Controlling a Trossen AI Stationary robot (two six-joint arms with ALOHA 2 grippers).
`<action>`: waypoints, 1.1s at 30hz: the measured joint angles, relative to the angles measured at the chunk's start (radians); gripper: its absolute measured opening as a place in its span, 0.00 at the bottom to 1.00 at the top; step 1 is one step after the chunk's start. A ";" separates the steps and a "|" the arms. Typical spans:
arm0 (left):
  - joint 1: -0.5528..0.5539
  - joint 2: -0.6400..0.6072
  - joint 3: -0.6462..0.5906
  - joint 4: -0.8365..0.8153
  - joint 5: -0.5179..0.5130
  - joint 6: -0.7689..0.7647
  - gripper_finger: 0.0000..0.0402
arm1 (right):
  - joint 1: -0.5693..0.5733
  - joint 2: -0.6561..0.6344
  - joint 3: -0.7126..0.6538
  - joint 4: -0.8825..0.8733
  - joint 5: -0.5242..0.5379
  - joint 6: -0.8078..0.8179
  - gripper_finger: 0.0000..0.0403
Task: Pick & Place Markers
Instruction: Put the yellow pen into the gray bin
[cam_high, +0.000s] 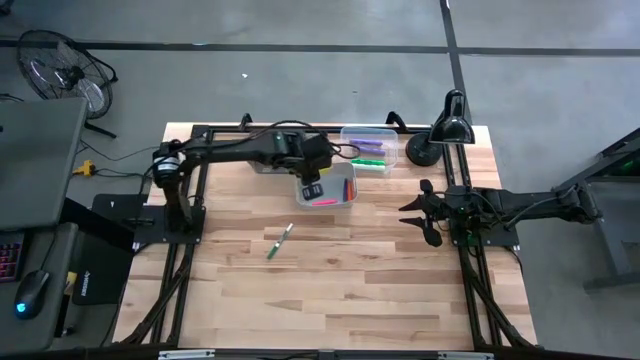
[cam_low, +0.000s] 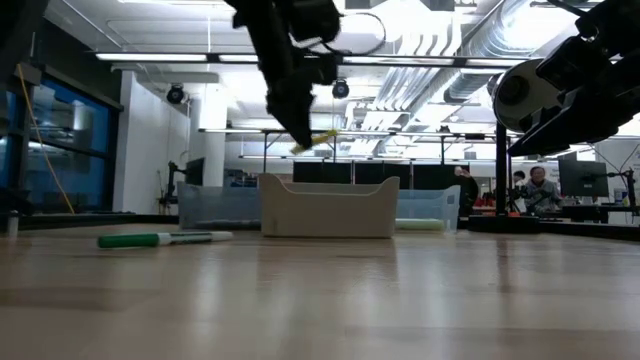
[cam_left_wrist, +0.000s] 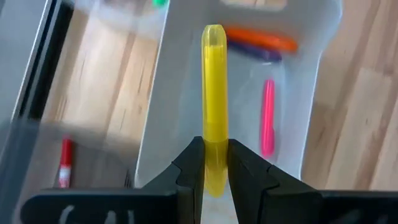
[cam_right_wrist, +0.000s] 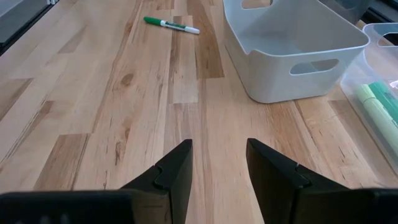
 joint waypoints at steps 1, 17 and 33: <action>0.000 0.021 0.014 0.012 0.000 0.004 0.14 | 0.000 0.000 0.000 0.000 0.000 0.000 0.35; -0.013 0.231 0.214 -0.217 0.052 0.000 0.14 | 0.000 0.000 0.000 0.000 0.000 0.000 0.35; -0.026 0.292 0.240 -0.233 0.071 0.005 0.14 | 0.000 0.000 0.000 -0.003 0.000 0.000 0.35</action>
